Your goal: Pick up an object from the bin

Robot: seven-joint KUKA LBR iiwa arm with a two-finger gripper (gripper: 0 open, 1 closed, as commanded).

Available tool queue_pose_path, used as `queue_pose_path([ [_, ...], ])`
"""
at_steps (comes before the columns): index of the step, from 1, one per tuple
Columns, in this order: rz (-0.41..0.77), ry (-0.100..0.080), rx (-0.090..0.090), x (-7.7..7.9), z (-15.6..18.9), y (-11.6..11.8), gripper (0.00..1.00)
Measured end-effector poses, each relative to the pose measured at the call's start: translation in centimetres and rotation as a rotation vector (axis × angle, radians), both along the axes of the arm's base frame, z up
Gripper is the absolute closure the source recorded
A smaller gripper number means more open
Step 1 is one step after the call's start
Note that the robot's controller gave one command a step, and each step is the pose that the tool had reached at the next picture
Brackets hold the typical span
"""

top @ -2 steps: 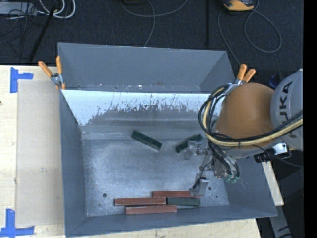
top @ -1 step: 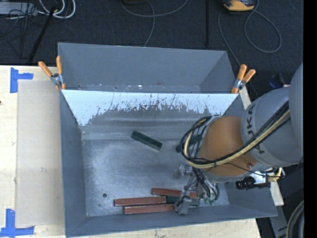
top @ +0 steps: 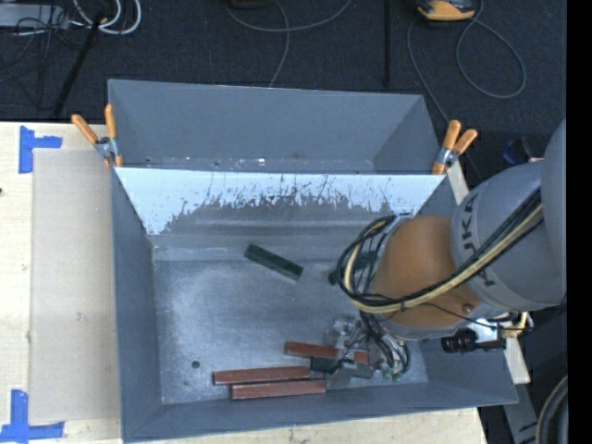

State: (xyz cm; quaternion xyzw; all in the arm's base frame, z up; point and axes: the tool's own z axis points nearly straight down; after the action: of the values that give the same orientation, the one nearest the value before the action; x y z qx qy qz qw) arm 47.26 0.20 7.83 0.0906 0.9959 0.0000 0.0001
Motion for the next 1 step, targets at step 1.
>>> queue_pose_path([
  [1, 0.05, -0.01, 0.001, 5.15, 12.12, 3.02, 1.0],
])
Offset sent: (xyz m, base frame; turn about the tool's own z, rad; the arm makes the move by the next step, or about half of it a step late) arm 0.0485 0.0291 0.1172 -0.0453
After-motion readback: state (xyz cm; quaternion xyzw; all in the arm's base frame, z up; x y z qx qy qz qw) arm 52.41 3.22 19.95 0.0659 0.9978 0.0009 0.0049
